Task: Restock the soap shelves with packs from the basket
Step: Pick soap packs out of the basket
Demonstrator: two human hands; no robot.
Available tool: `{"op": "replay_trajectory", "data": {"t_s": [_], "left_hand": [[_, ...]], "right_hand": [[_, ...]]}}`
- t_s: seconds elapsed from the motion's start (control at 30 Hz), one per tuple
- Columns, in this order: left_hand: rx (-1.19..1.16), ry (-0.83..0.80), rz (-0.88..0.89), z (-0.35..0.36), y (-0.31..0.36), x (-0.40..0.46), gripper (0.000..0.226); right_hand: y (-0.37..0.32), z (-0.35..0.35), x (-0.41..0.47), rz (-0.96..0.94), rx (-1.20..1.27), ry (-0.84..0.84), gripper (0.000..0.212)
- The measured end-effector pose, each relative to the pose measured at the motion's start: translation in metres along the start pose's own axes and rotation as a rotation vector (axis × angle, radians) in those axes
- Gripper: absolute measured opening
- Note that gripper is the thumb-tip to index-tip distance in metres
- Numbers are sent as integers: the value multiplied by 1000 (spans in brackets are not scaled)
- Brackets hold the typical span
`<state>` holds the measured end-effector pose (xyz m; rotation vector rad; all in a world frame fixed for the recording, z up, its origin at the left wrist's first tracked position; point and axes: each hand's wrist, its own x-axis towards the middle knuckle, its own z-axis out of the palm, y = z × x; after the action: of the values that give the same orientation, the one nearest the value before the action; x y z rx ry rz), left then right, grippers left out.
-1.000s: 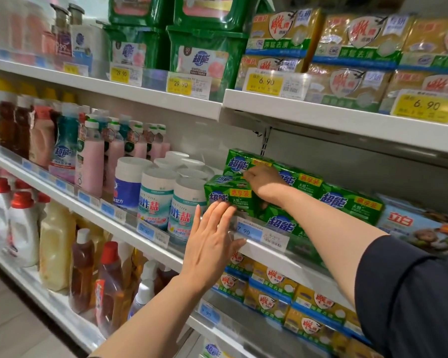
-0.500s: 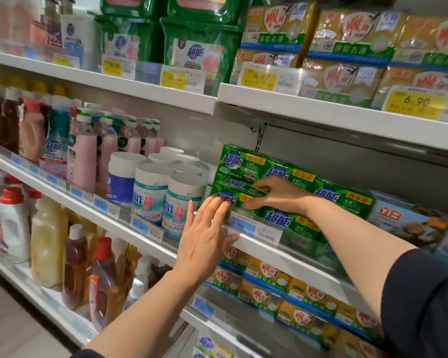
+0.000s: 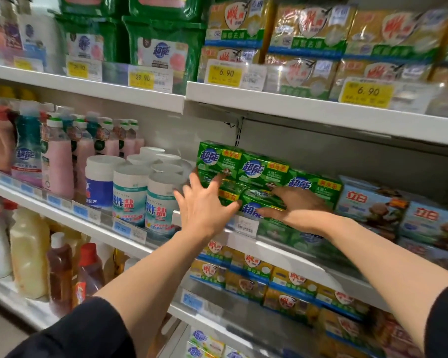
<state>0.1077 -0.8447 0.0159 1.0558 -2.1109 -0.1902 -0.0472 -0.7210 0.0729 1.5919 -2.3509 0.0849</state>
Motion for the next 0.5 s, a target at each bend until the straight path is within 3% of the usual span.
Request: {"op": "replay_trajectory", "data": {"t_s": [0.13, 0.37, 0.5], "left_hand": [[-131, 79, -12, -6, -13, -2, 67], [-124, 71, 5, -7, -18, -4, 65], [-57, 86, 21, 6, -21, -11, 65]], "right_hand": [[-1, -1, 2, -23, 88, -52, 79], [-9, -6, -4, -50, 239, -81, 80], [5, -13, -27, 56, 292, -80, 90]]}}
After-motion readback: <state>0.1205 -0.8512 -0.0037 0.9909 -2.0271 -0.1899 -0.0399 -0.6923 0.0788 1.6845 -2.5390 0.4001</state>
